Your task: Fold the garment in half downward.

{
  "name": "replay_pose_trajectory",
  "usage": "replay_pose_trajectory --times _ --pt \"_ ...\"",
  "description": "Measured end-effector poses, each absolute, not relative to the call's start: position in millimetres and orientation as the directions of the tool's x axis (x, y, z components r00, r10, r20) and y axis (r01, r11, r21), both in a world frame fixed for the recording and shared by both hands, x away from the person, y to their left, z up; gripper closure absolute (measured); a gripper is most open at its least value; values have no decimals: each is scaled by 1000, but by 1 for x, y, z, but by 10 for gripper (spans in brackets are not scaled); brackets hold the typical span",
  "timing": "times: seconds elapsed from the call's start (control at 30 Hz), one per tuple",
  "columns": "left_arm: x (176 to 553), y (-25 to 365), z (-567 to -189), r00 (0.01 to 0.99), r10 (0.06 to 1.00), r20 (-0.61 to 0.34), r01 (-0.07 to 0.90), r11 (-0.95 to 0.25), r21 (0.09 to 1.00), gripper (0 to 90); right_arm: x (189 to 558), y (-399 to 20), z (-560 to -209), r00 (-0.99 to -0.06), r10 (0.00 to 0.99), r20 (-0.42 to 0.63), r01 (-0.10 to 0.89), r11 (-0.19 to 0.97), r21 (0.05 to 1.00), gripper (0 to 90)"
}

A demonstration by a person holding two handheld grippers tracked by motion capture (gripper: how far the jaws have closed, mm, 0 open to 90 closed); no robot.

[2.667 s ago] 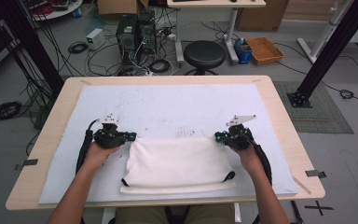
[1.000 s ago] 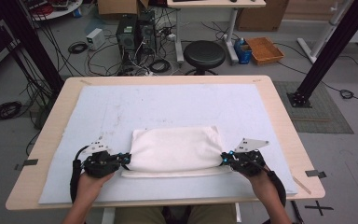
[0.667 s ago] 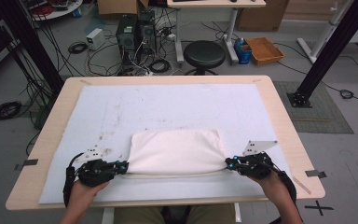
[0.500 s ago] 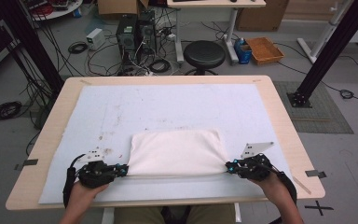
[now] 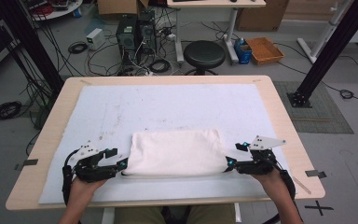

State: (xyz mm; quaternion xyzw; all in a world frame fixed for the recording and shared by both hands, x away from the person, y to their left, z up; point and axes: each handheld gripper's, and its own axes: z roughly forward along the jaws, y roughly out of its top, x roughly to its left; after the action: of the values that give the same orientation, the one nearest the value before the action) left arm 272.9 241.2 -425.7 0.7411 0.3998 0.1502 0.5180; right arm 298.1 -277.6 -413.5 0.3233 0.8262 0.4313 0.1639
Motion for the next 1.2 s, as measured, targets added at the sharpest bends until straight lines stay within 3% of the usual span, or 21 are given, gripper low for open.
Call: replay_pose_trajectory --times 0.17,0.3,0.47,0.73,0.97,1.2 --pt "295 245 -414 688 709 -153 403 -198 893 261 314 -274 -410 -715 699 -20 424 455 783 240" --pt "307 244 -409 763 626 -158 391 -253 885 261 324 -272 -410 -758 652 31 451 488 747 241" --pt "306 242 -412 799 584 -148 361 -268 893 261 323 -267 -411 -804 594 33 405 506 762 241" --pt "302 244 -419 808 570 -150 352 -262 899 261 321 -264 -424 -818 567 98 396 430 811 241" --pt "304 242 -420 809 570 -147 352 -268 897 261 320 -261 -424 -842 493 220 396 287 872 234" --pt "304 243 -419 806 573 -147 347 -258 902 261 319 -260 -424 -835 512 203 391 292 873 234"
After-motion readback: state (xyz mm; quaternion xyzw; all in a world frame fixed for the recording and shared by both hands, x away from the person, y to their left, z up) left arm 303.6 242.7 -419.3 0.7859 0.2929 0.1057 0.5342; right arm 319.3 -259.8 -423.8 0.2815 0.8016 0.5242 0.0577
